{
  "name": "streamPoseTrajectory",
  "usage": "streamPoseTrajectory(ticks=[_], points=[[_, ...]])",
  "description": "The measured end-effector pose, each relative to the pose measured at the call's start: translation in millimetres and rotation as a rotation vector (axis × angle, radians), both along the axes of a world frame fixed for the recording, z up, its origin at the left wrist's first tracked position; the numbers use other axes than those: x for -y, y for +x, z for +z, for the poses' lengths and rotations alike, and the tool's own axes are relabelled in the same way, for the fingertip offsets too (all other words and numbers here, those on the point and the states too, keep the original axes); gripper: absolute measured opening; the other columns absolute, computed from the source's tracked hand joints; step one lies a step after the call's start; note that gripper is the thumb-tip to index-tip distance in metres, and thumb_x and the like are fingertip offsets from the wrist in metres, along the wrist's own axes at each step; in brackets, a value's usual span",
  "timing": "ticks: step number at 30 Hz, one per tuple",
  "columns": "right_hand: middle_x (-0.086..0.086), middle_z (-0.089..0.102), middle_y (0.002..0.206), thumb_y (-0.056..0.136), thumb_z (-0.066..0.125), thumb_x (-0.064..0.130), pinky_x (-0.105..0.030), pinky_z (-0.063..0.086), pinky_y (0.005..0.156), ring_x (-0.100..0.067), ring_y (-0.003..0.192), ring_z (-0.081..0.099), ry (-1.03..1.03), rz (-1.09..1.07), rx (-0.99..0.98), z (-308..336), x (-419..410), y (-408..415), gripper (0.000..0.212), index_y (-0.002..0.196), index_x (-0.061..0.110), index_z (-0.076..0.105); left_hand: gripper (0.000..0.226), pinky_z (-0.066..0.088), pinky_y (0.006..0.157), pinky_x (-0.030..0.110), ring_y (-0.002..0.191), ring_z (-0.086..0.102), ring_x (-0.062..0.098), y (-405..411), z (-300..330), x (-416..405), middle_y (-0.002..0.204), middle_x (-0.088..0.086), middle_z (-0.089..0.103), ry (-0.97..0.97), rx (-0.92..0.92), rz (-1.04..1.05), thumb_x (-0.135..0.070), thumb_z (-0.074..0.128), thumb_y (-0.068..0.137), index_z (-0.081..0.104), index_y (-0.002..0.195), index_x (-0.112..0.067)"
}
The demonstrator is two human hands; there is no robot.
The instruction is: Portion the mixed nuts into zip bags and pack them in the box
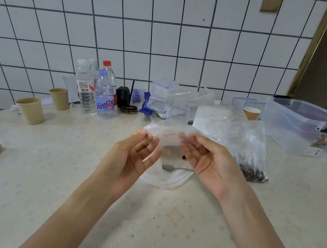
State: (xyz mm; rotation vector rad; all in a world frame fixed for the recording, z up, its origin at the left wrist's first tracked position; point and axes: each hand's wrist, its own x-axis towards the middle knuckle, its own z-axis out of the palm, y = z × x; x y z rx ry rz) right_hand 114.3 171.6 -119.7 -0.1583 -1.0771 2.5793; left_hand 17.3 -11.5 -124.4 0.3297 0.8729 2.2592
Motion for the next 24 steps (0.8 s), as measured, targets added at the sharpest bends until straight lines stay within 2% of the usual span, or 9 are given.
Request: streamPoseTrajectory(ticks=[4,7,10,12,15,17,19,21,24], points=[[-0.010,0.072,0.079,0.084,0.070,0.012,-0.039,0.063,0.074,-0.025,0.083,0.077,0.032,0.023,-0.025,-0.9,1.1,1.0,0.005,0.083,0.008,0.074,0.009,0.060,0.077,0.036,0.078,0.062,0.015,4.0,1.7,-2.2,0.088,0.006,0.063,-0.063,-0.097,0.010,-0.015,0.070,0.091,0.073,0.100,-0.012],[-0.014,0.074,0.097,0.083,0.072,0.020,-0.043,0.061,0.078,-0.027,0.087,0.075,0.102,0.031,-0.012,-2.3,3.5,0.8,0.023,0.103,0.007,0.074,0.013,0.058,0.069,0.033,0.072,0.064,0.015,10.2,2.0,-5.7,0.084,0.005,0.067,-0.136,-0.158,0.035,-0.022,0.070,0.091,0.081,0.089,-0.015],[-0.010,0.074,0.097,0.086,0.066,0.021,-0.040,0.059,0.082,-0.022,0.088,0.073,0.176,0.062,-0.027,-2.5,3.6,0.6,0.015,0.082,0.012,0.077,0.021,0.055,0.065,0.031,0.067,0.063,0.015,12.3,1.6,-6.8,0.077,0.003,0.065,-0.151,-0.144,0.049,-0.025,0.069,0.090,0.078,0.074,-0.014],[-0.004,0.075,0.087,0.089,0.058,0.018,-0.033,0.056,0.078,-0.016,0.080,0.071,0.231,0.076,-0.042,-2.2,4.0,1.2,0.029,0.069,0.017,0.078,0.019,0.054,0.066,0.031,0.067,0.061,0.016,11.5,1.5,-5.6,0.077,0.004,0.061,-0.110,-0.076,0.017,-0.022,0.070,0.084,0.067,0.068,-0.013],[-0.004,0.077,0.091,0.085,0.066,0.018,-0.030,0.057,0.075,-0.016,0.085,0.072,0.288,0.101,-0.098,-4.4,1.5,2.8,0.018,0.076,0.016,0.081,0.012,0.056,0.076,0.037,0.076,0.061,0.020,10.0,-0.2,-3.1,0.084,0.006,0.060,-0.032,-0.018,-0.024,-0.018,0.072,0.078,0.064,0.073,-0.011],[-0.007,0.078,0.102,0.080,0.076,0.017,-0.029,0.058,0.079,-0.016,0.093,0.073,0.402,0.086,-0.088,-2.7,1.5,4.2,0.012,0.088,0.010,0.082,0.008,0.059,0.083,0.039,0.086,0.066,0.021,9.9,-1.5,-1.8,0.093,0.010,0.066,-0.073,-0.153,-0.022,-0.014,0.075,0.077,0.071,0.082,-0.009],[-0.021,0.076,0.112,0.069,0.086,0.012,-0.031,0.060,0.081,-0.027,0.099,0.074,0.484,0.002,-0.015,-4.3,0.7,2.2,0.047,0.105,-0.013,0.068,0.016,0.061,0.087,0.038,0.095,0.073,0.024,11.4,-2.9,-2.4,0.102,0.015,0.074,-0.199,-0.348,0.074,-0.007,0.079,0.075,0.070,0.088,-0.008],[-0.031,0.072,0.110,0.065,0.089,0.002,-0.032,0.062,0.070,-0.032,0.091,0.076,0.480,-0.106,0.054,-4.7,4.5,0.7,0.059,0.106,-0.022,0.055,0.019,0.063,0.085,0.036,0.095,0.076,0.026,13.8,-4.6,-5.1,0.099,0.016,0.077,-0.320,-0.464,0.256,-0.002,0.084,0.078,0.066,0.078,-0.010],[-0.014,0.074,0.078,0.080,0.080,0.001,-0.040,0.062,0.071,-0.020,0.068,0.072,0.482,-0.282,0.160,-7.2,14.0,-3.1,0.021,0.092,-0.009,0.065,0.023,0.064,0.073,0.031,0.084,0.078,0.019,15.5,-8.0,-8.9,0.084,0.007,0.078,-0.432,-0.544,0.468,-0.009,0.079,0.087,0.059,0.076,-0.005]])
